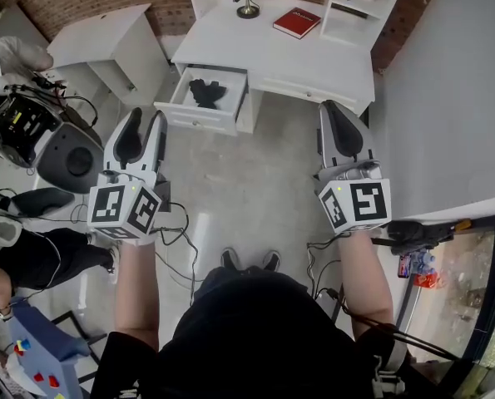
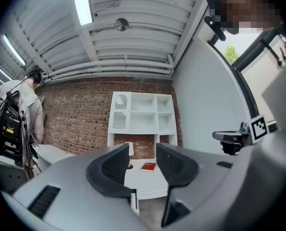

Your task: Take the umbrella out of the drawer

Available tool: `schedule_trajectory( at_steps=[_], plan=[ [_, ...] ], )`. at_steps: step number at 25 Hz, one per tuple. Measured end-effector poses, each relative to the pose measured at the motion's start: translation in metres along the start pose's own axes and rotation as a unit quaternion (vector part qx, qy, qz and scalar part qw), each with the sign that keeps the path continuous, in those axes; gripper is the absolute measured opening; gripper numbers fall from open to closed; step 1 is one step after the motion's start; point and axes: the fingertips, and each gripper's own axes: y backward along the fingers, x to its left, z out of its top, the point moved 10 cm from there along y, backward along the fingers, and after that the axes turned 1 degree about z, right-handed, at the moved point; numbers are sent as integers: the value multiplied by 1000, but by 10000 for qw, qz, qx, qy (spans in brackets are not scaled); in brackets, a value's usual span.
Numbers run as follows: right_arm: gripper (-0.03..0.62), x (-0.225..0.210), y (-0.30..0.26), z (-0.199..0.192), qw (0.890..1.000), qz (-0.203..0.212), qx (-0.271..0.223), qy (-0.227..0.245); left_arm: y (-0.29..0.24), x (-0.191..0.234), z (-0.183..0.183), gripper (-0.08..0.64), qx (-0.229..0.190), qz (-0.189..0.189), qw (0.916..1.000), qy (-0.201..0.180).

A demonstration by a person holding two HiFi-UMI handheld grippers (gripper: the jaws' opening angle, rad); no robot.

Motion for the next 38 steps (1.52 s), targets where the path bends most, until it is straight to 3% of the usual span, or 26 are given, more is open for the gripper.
schedule_trajectory(
  at_steps=[6, 11, 17, 28, 38],
  plan=[
    [136, -10, 4, -5, 9994, 310, -56, -154, 6, -18, -2, 176, 21, 168, 9998, -96],
    [142, -18, 5, -14, 9986, 433, -1, -310, 12, -28, -10, 176, 139, 221, 9996, -145],
    [149, -13, -12, -16, 9982, 483, 122, -340, 2, -9, -23, 178, 342, 203, 9992, 36],
    [149, 34, -99, -17, 9990, 196, 343, -195, -49, 99, -47, 178, 446, -136, 9974, 541],
    [147, 76, -169, -21, 9989, -120, 429, -133, -98, 183, -59, 178, 536, -467, 9951, 682]
  ],
)
